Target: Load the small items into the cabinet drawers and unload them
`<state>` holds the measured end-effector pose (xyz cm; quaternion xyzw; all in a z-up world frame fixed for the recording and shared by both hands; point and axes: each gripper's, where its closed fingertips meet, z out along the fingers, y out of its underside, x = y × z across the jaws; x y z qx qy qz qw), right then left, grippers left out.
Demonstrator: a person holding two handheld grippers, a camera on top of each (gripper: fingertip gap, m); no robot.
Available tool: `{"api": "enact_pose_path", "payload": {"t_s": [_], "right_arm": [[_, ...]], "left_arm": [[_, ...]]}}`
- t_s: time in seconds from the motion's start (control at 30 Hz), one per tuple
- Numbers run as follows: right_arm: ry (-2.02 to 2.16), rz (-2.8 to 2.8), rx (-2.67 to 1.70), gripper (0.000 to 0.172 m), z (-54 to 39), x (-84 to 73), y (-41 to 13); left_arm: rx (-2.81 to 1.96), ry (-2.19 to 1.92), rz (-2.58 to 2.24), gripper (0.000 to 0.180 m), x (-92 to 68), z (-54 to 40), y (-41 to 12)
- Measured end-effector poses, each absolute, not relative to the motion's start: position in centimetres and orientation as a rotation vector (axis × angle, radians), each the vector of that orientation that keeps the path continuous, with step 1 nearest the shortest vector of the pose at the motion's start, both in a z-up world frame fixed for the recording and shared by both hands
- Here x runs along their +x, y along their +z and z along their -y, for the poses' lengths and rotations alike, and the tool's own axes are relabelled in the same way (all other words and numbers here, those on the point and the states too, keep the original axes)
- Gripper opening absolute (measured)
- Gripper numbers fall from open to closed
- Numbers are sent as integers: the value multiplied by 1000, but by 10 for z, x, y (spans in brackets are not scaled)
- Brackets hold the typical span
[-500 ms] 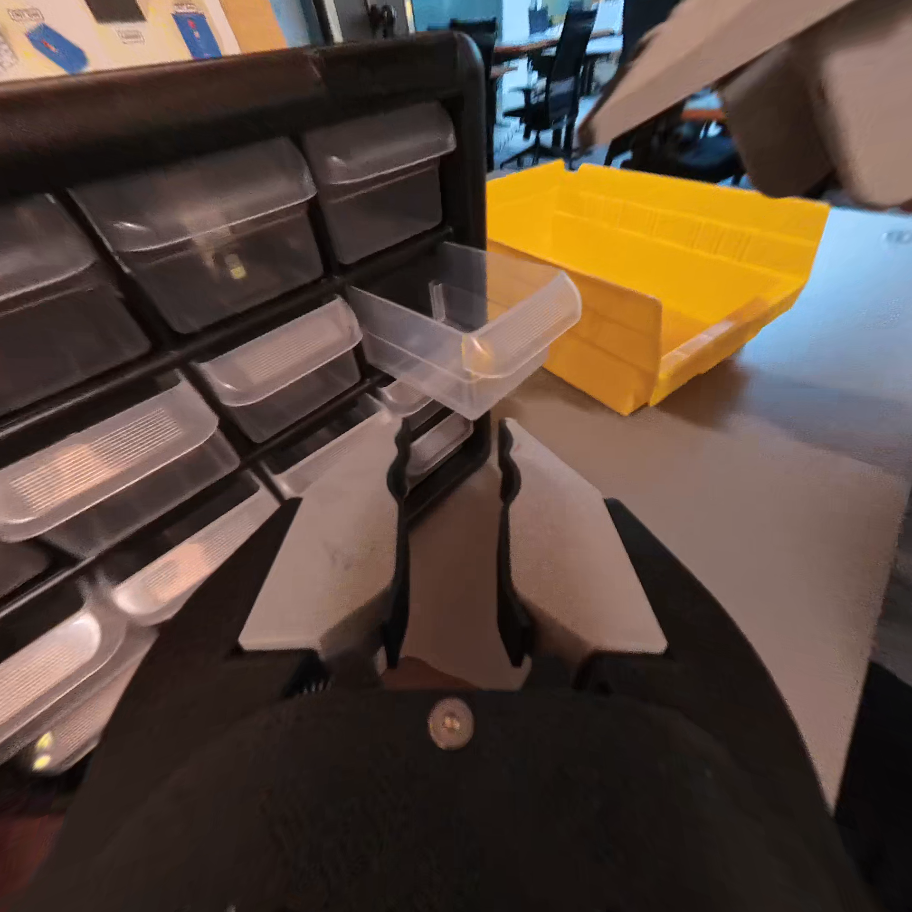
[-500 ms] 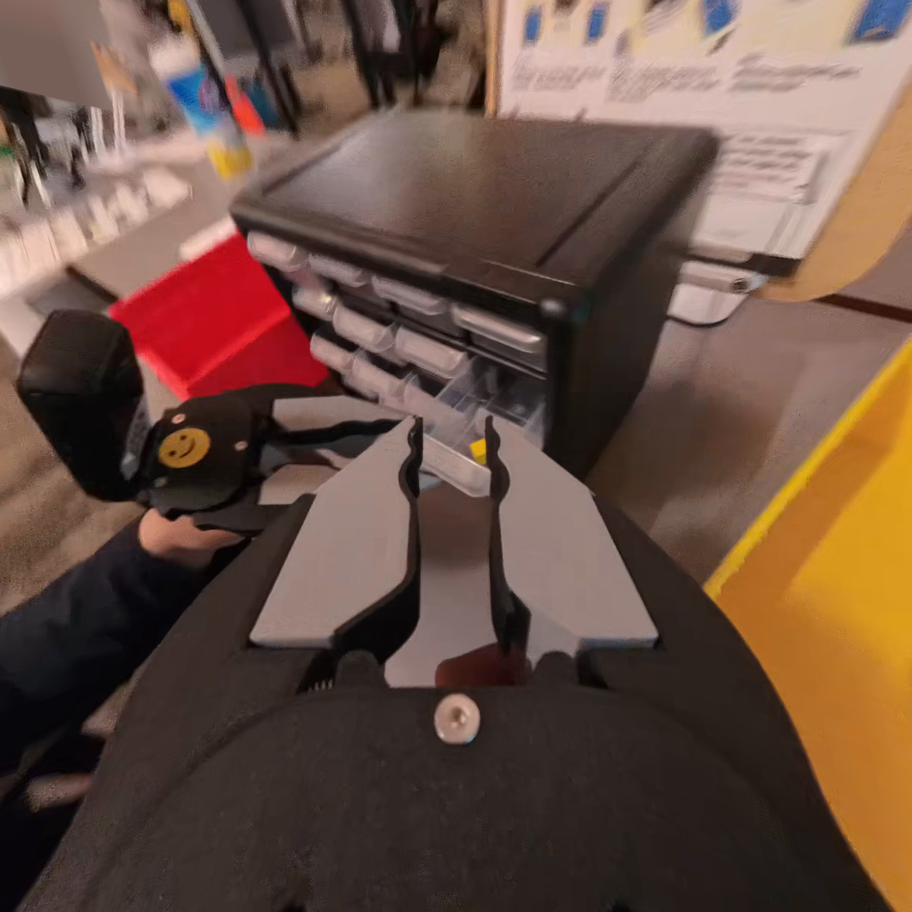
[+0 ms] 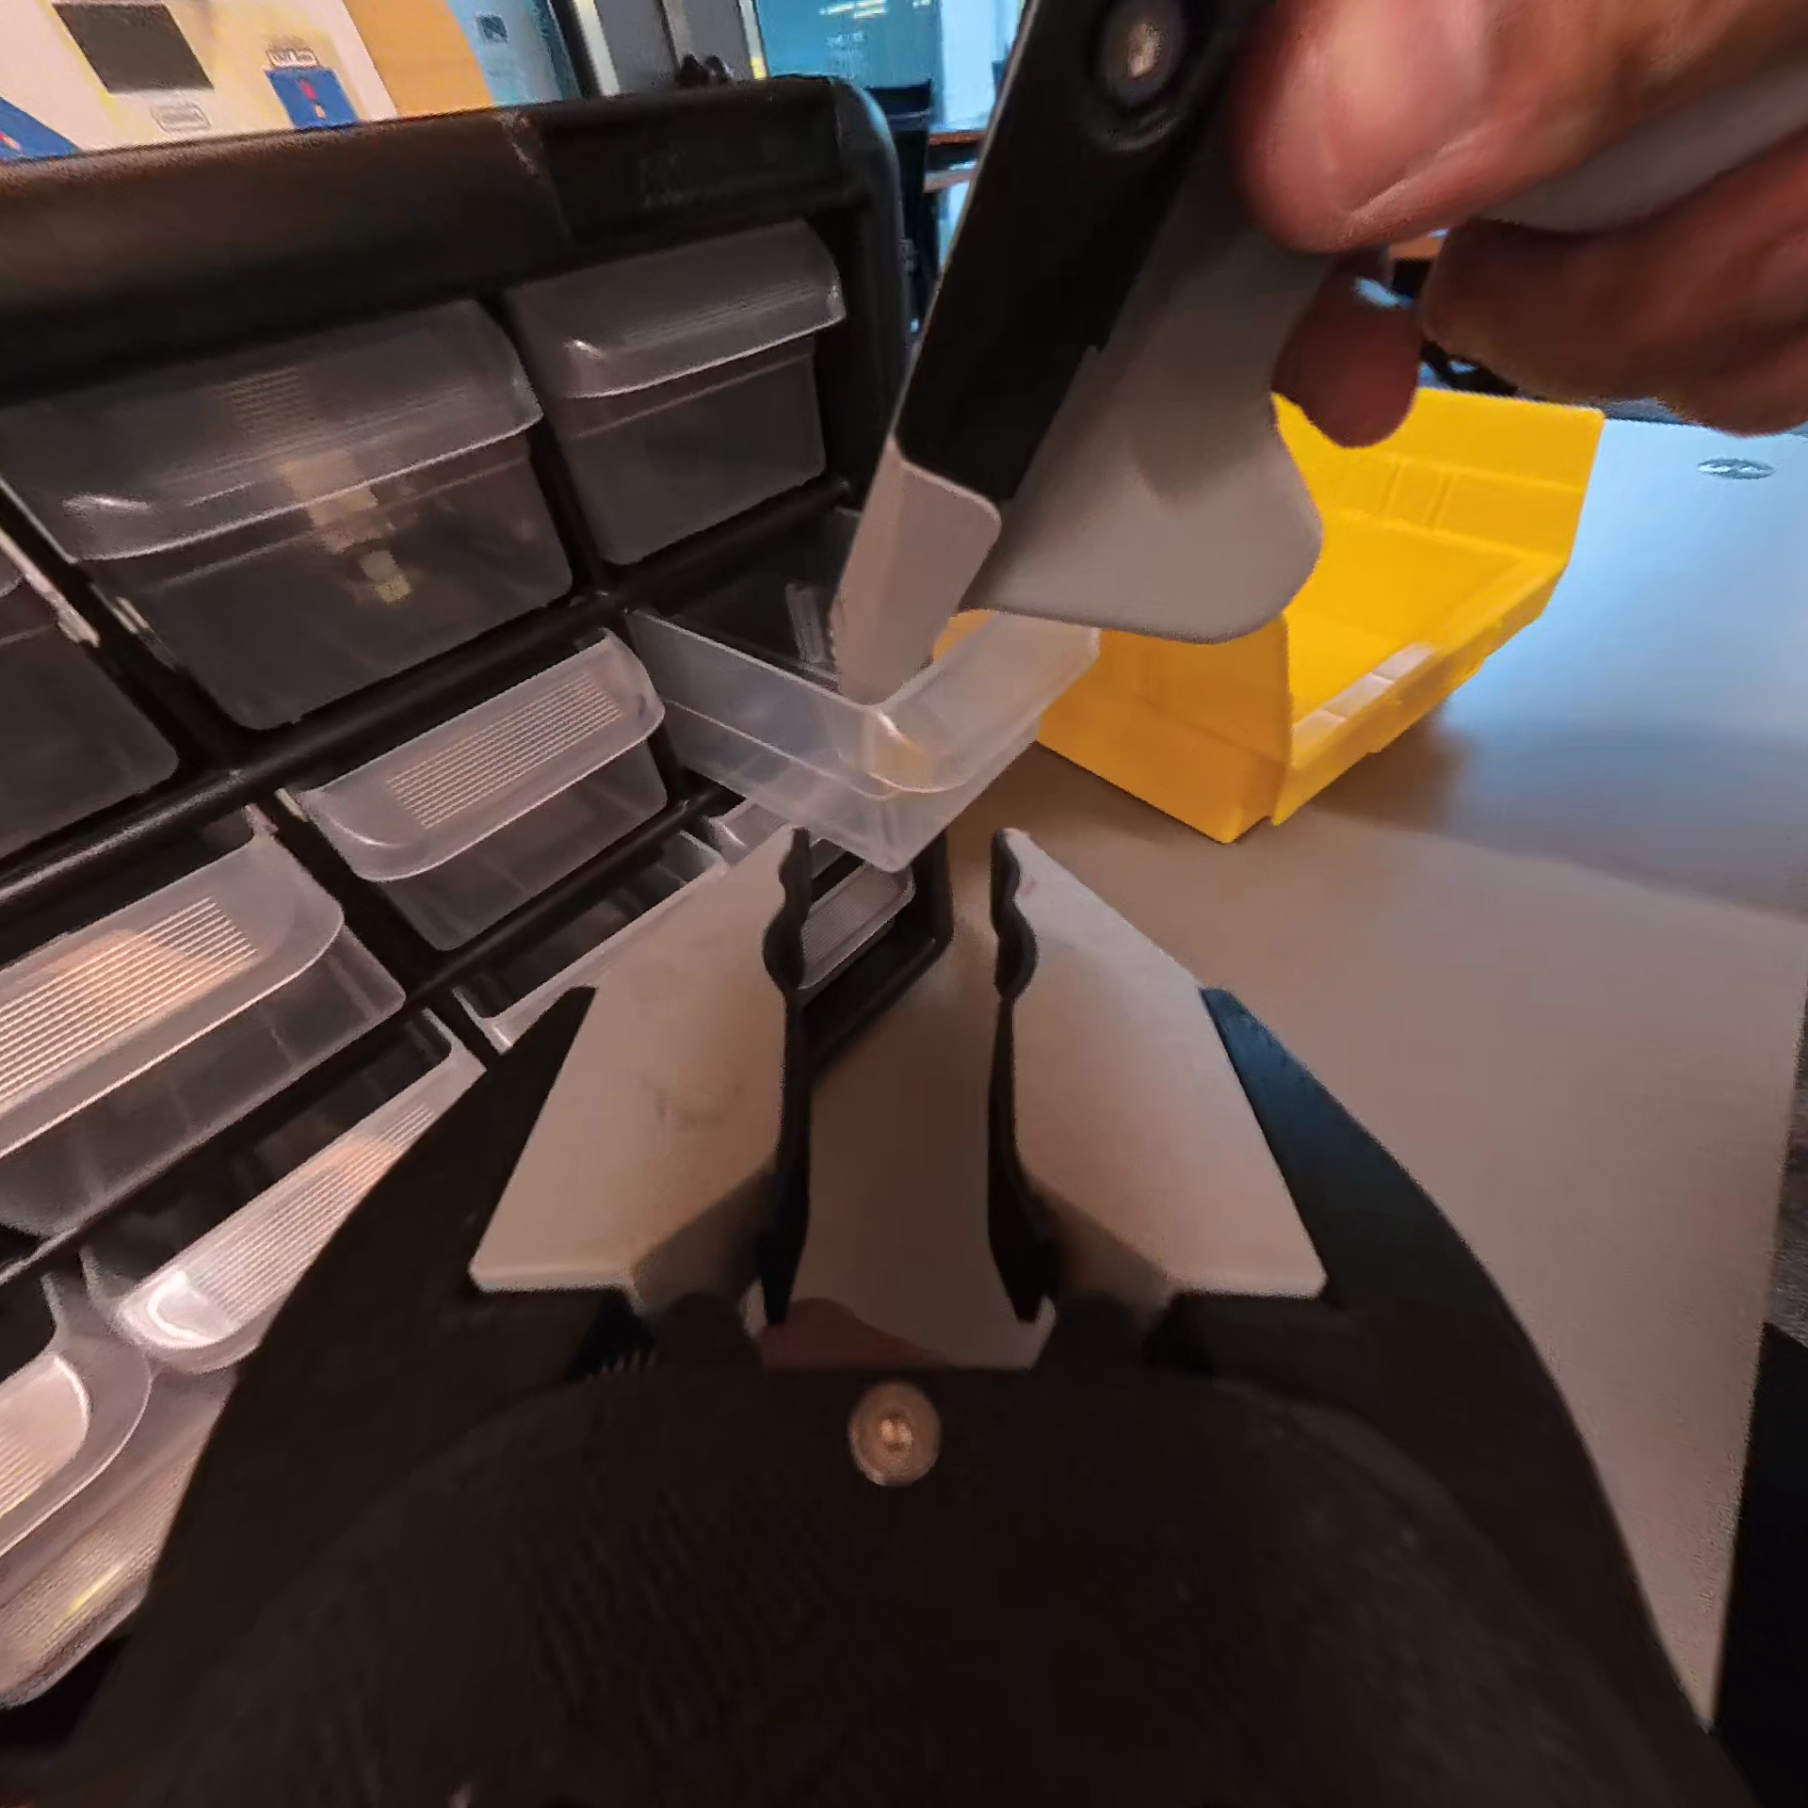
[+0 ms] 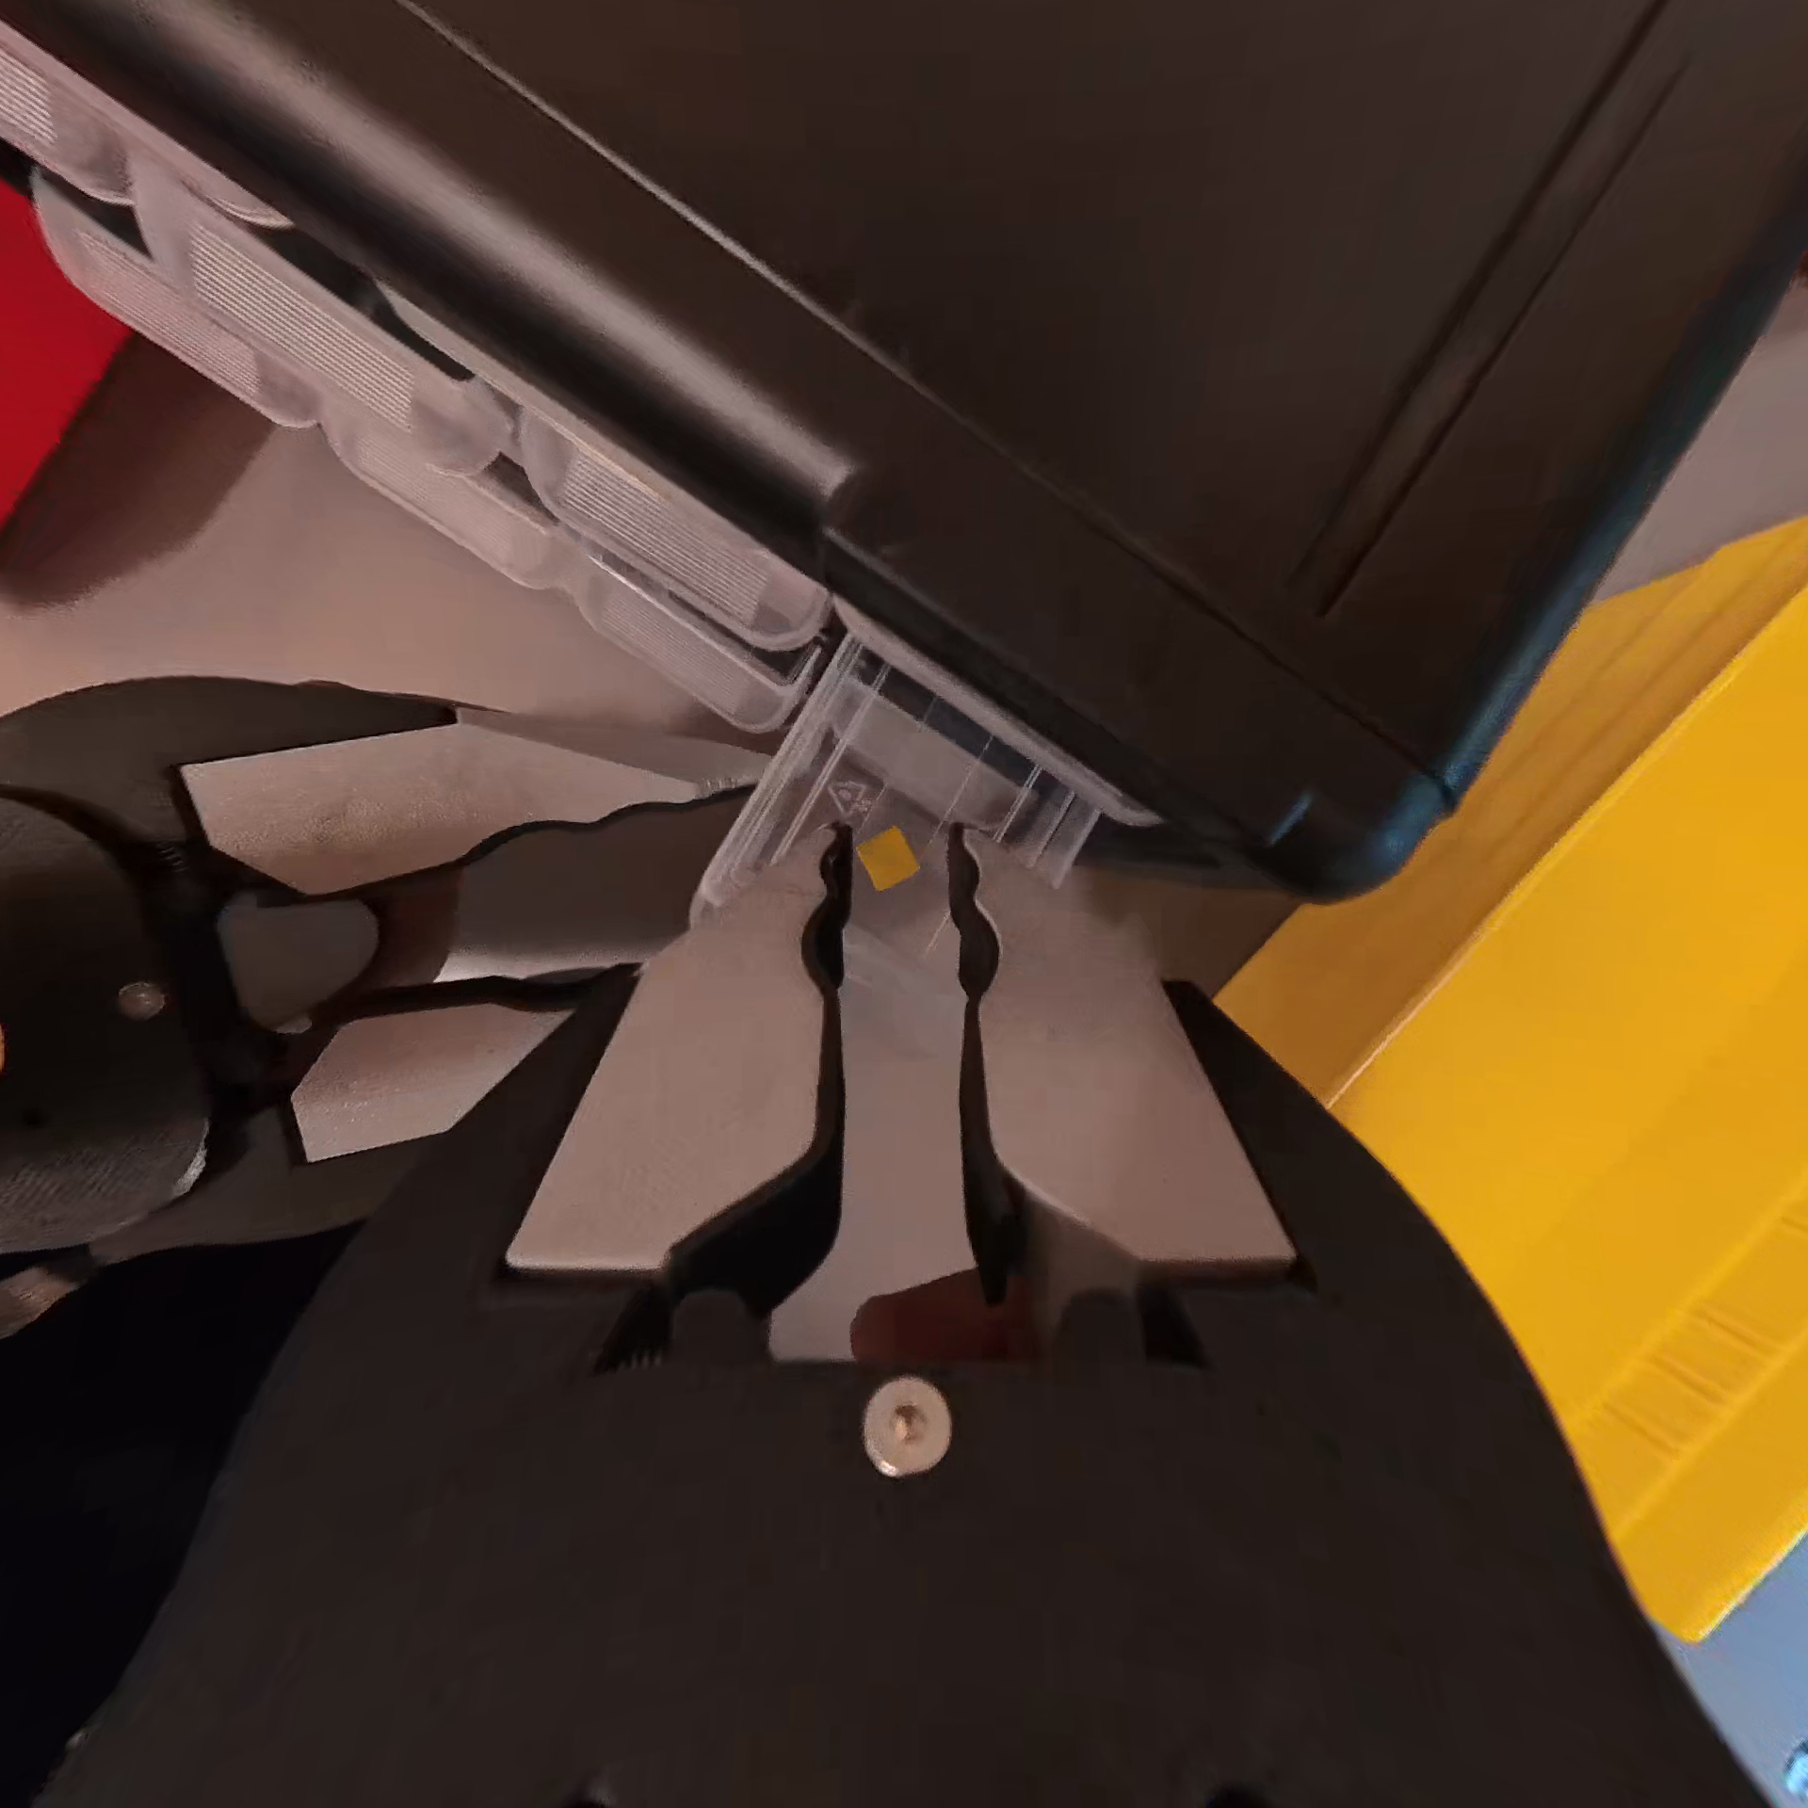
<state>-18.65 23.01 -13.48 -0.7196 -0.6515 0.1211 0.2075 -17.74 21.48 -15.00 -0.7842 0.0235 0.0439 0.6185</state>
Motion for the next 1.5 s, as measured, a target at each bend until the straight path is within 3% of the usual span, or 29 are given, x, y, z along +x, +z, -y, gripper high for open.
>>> {"api": "enact_pose_path", "payload": {"t_s": [0.17,0.27,0.67,0.83,1.03,1.5], "right_arm": [[269,1844,-2037,12,-227,-182,-142],[227,1887,-2047,0,-222,-181,-148],[120,1967,-2066,0,-218,-175,-142],[74,1974,-2123,14,-219,-172,-138],[29,2014,-2190,0,-219,-166,-144],[70,2005,-2186,4,-221,-163,-136]], "left_arm": [[-1826,77,-48,33,-174,-213,-151],[-1837,94,-44,29,-175,-211,-152],[-1833,87,-32,28,-175,-212,-153],[-1833,80,-38,28,-173,-212,-152],[-1833,58,-32,27,-173,-212,-153],[-1853,105,-41,29,-172,-216,-159]]}}
